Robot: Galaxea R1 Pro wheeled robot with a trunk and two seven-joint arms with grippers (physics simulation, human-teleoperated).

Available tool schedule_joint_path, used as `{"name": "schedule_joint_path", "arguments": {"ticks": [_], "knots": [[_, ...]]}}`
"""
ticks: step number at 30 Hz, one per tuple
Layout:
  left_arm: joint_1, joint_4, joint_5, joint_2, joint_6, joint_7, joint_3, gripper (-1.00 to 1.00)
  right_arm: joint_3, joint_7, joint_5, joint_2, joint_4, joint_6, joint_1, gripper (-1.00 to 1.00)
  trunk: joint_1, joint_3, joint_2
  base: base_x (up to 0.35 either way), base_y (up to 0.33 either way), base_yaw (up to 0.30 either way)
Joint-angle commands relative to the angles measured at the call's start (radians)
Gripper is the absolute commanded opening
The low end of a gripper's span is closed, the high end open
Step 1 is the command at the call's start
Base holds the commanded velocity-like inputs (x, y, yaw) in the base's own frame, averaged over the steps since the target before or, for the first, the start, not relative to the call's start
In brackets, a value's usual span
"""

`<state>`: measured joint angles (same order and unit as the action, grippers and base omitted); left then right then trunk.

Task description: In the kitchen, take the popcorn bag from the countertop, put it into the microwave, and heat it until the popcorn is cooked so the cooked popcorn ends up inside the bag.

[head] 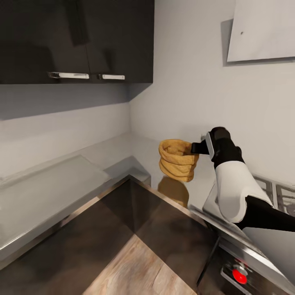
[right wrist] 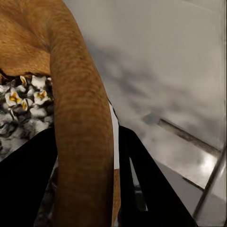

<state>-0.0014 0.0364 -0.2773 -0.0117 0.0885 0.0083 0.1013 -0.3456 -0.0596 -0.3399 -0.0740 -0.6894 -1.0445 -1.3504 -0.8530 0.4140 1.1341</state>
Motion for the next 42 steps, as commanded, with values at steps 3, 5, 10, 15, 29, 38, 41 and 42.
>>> {"name": "schedule_joint_path", "arguments": {"ticks": [3,5,10,15,29,38,41,42], "knots": [[0.000,0.000,0.001,-0.001,0.002,0.001,0.008,1.00,-0.005,-0.008,-0.008,-0.001,-0.017,-0.003,-0.001,-1.00,0.001,0.001,0.001,-0.346,0.000,0.000],[0.000,0.000,0.001,-0.001,0.002,0.001,0.008,1.00,-0.001,-0.008,-0.007,-0.001,-0.031,-0.003,-0.001,-1.00,0.001,0.001,0.001,-0.346,0.000,0.000],[0.000,0.000,0.002,-0.001,0.002,0.001,0.007,1.00,0.000,-0.009,-0.007,-0.002,-0.040,-0.003,-0.001,-1.00,0.001,0.001,0.001,-0.346,0.000,0.000],[0.000,0.000,0.002,-0.001,0.002,0.001,0.006,1.00,0.000,-0.009,-0.008,-0.003,-0.041,-0.003,-0.001,-1.00,0.001,0.001,0.001,-0.346,0.000,0.000],[0.000,0.000,0.001,0.001,0.002,0.001,0.006,1.00,-0.001,-0.011,-0.008,-0.002,-0.041,-0.003,-0.001,-1.00,0.001,0.001,0.001,-0.304,0.000,0.000],[0.000,0.000,0.001,0.001,0.002,0.001,0.006,1.00,-0.004,-0.011,-0.008,0.005,-0.041,-0.003,-0.001,-1.00,0.001,0.001,0.001,-0.059,0.000,0.000],[0.000,0.000,0.001,0.001,0.002,0.001,0.007,1.00,-0.003,-0.011,-0.008,0.004,-0.041,-0.003,-0.001,-1.00,0.001,0.001,0.001,-0.314,0.000,0.000],[0.000,0.000,0.001,0.001,0.002,0.001,0.007,1.00,-0.003,-0.011,-0.008,0.004,-0.041,-0.003,-0.001,-1.00,0.001,0.001,0.001,-0.202,0.000,0.000]]}}
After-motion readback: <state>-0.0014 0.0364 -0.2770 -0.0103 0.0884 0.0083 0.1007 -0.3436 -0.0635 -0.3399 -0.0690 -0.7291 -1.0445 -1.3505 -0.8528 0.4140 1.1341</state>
